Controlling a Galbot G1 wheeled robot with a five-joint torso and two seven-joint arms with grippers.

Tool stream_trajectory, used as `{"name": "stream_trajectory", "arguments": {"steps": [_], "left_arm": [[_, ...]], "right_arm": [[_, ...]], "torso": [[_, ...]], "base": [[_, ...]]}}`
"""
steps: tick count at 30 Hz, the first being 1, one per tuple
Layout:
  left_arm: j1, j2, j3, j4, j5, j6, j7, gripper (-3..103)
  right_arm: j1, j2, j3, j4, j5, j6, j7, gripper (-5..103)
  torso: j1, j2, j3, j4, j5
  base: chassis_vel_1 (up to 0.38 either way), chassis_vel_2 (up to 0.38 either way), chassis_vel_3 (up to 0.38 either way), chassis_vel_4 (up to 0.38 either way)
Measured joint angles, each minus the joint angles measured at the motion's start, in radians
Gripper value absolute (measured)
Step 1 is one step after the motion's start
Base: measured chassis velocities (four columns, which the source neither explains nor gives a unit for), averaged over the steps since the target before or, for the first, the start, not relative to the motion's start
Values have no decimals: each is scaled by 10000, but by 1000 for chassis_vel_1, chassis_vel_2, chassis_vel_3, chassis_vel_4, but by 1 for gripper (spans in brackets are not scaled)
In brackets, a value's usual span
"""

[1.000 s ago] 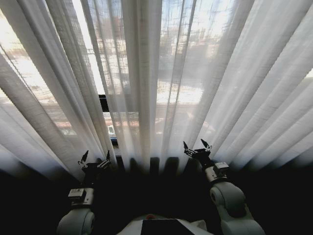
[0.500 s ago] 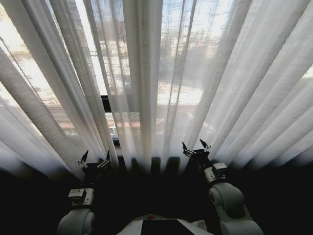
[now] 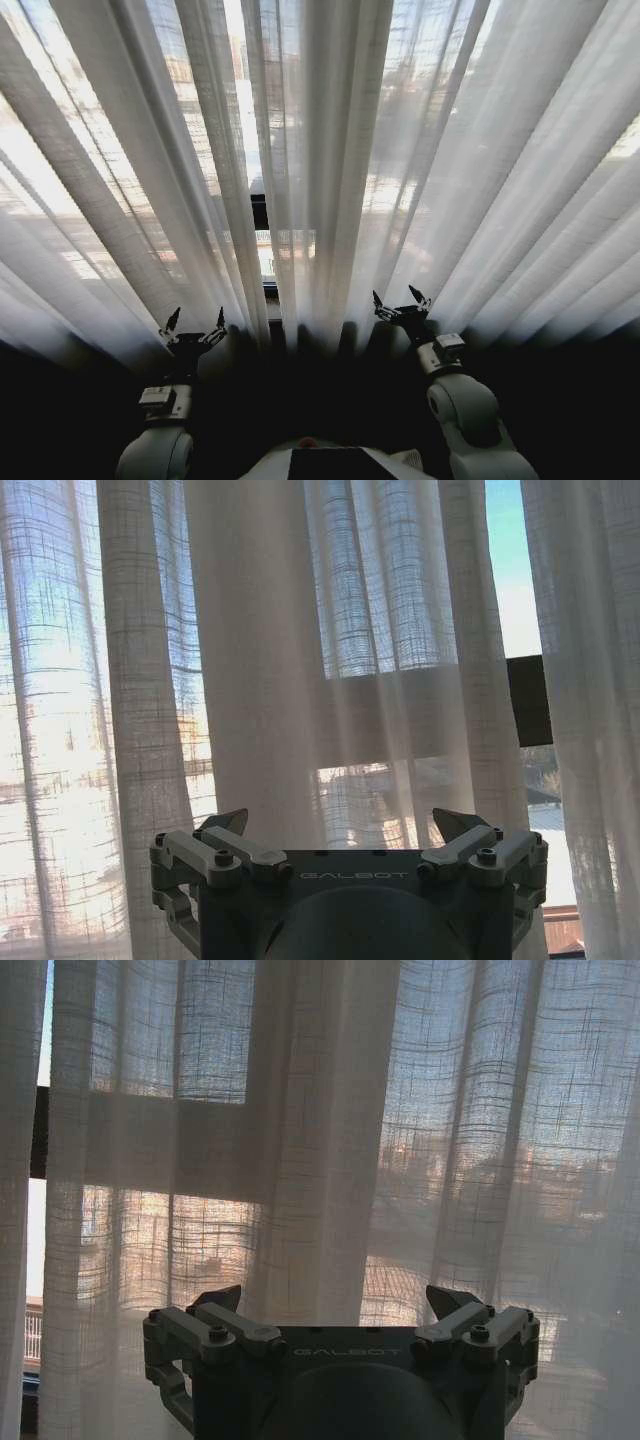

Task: Open the curtains by pulling them apart, changing their state from closed to fully open.

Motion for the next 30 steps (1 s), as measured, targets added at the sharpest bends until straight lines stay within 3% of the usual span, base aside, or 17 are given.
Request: {"name": "stream_trajectory", "arguments": {"steps": [14, 22, 30], "left_arm": [[23, -22, -1, 20, 50, -55, -23, 100], [68, -51, 16, 14, 74, -55, -9, 100], [110, -194, 66, -41, 184, -42, -6, 100]], "right_arm": [[229, -24, -296, -255, 69, -28, 2, 100], [673, -168, -576, -726, 676, -266, 12, 100], [1435, -359, -965, -1251, 1247, -483, 55, 100]], "torso": [[1, 1, -2, 2, -6], [0, -1, 1, -1, 10], [0, -2, 1, 2, -2]], "base": [[312, 290, -305, -295], [8, 9, -9, -17], [-31, -15, 27, 24]]}}
